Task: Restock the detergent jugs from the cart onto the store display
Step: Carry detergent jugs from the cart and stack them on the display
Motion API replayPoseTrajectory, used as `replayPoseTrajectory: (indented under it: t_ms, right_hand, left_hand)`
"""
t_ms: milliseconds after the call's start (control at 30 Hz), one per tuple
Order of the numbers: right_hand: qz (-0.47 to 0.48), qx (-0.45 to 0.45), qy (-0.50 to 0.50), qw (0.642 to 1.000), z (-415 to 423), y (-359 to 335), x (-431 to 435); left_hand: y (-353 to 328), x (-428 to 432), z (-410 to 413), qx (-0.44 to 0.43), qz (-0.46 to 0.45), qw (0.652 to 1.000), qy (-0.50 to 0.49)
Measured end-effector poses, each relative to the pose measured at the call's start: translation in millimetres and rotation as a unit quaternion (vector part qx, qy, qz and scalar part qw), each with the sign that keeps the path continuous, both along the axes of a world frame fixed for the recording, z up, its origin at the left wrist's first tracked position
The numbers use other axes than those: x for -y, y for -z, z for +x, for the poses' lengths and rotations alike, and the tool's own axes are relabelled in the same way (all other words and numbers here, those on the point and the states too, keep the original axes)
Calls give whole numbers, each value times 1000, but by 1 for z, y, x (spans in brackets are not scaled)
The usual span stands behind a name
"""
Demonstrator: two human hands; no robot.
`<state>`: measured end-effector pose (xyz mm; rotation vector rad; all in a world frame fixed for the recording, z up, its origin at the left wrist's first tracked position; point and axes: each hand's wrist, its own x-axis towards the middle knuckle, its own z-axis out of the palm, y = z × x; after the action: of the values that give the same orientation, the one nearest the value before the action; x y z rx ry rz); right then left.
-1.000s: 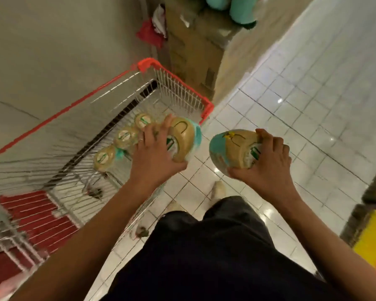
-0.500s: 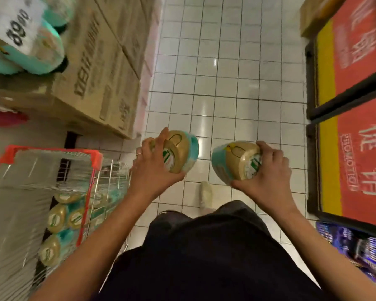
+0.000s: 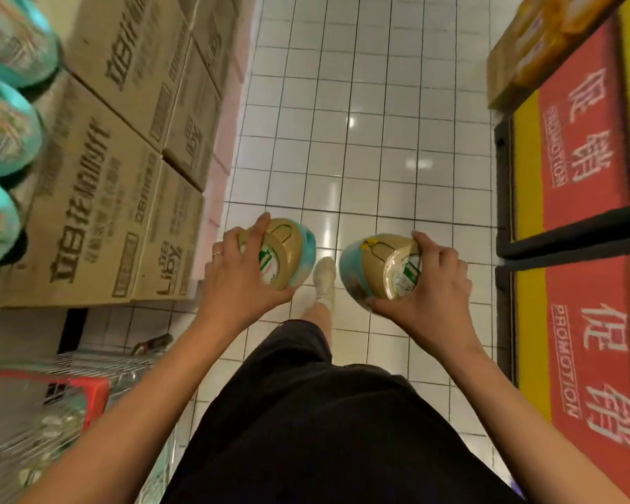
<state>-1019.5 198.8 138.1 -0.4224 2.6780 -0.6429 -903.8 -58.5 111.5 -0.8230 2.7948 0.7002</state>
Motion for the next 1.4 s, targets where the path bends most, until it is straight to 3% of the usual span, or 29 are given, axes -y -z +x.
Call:
replayPoseTrajectory:
  t_ms: [400, 700, 833, 1033, 1400]
  right_hand:
    - [8, -42, -54, 998, -310, -29, 130]
    - [3, -52, -229, 972, -529, -18, 265]
    - [2, -59, -345, 937, -593, -28, 347]
    - [-10, -67, -516, 854, -637, -47, 477]
    - [-28, -97, -685, 722, -566, -72, 690]
  left_hand:
    - [-29, 121, -273, -20, -18, 999, -33]
    - [-32, 203, -420, -39, 24, 978, -202]
    - [-47, 236, -447, -50, 11, 953, -299]
    - [-60, 276, -452, -56, -38, 894, -443]
    - [-79, 356, -407, -3, -71, 814, -576]
